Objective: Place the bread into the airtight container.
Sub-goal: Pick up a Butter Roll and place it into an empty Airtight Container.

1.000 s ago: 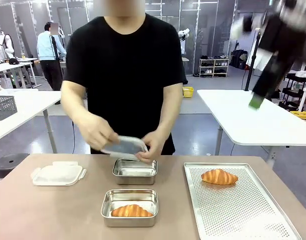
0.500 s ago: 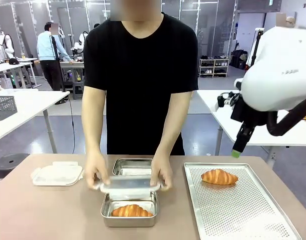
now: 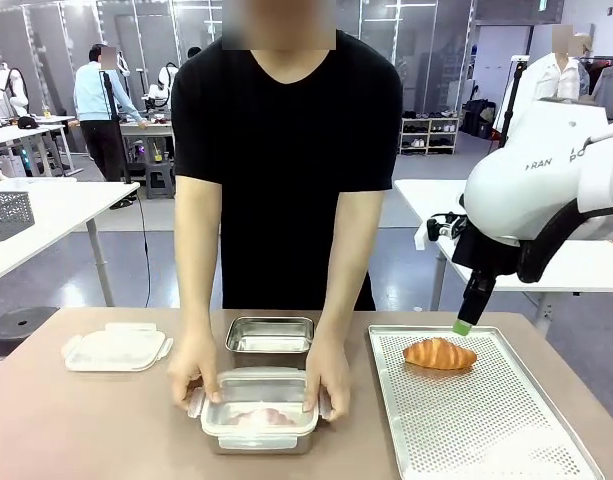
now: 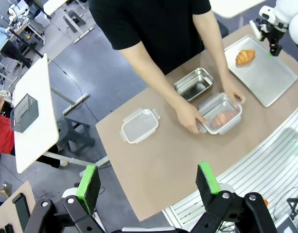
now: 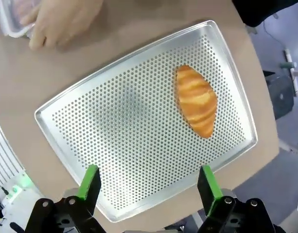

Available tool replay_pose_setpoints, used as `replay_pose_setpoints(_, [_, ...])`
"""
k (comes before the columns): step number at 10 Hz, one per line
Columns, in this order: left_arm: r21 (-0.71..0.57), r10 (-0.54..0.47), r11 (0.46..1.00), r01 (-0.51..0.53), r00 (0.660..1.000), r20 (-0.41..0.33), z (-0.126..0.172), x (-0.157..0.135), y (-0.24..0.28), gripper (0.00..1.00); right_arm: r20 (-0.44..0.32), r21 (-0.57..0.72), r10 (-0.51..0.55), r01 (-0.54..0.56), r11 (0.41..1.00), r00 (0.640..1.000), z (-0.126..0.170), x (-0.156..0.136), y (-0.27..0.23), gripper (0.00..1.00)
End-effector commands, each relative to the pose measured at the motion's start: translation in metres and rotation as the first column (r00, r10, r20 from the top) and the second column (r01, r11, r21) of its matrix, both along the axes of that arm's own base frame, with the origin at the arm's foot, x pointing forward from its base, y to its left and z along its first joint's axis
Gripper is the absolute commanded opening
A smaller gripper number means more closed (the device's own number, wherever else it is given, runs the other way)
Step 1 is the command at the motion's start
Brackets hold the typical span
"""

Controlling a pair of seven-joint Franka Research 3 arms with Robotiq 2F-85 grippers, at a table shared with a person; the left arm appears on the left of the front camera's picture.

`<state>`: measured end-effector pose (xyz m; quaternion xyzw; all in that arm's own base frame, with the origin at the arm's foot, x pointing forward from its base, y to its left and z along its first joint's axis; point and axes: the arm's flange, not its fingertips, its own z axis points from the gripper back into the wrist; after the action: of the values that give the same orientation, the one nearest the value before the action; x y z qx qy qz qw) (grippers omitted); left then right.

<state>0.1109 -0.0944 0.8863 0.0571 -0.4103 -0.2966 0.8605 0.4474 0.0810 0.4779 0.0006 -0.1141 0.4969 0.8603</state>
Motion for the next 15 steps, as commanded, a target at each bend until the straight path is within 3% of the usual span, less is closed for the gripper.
replay_pose_setpoints(1, [-0.009,-0.011,1.000,0.011,1.000,0.018,0.002,-0.011,-0.002,1.00,-0.015,0.005,0.001,-0.001,1.000,1.000,-0.008,0.002,0.002,1.00])
replay_pose_setpoints(2, [-0.009,-0.011,1.000,0.011,1.000,0.018,0.002,-0.011,-0.002,1.00,-0.028,-0.030,-0.025,0.024,0.999,0.999,-0.013,0.016,-0.002,1.00])
replay_pose_setpoints(5, [-0.009,-0.011,1.000,0.011,1.000,0.018,0.002,-0.011,-0.002,1.00,0.035,-0.070,0.157,-0.154,0.986,0.987,-0.064,0.044,-0.012,1.00])
replay_pose_setpoints(8, [-0.009,-0.011,1.000,0.011,1.000,0.018,0.002,-0.011,-0.002,1.00,0.071,-0.035,0.306,-0.304,0.952,0.949,-0.107,0.080,-0.017,1.00])
replay_pose_setpoints(11, [-0.009,-0.011,1.000,0.011,1.000,0.018,0.002,-0.011,-0.002,1.00,0.084,-0.023,0.374,-0.374,0.927,0.924,-0.129,0.112,-0.022,1.00])
replay_pose_setpoints(15, [-0.009,-0.011,1.000,0.011,1.000,0.018,0.002,-0.011,-0.002,1.00,-0.007,0.029,0.391,-0.391,0.920,0.920,-0.149,0.142,-0.028,1.00])
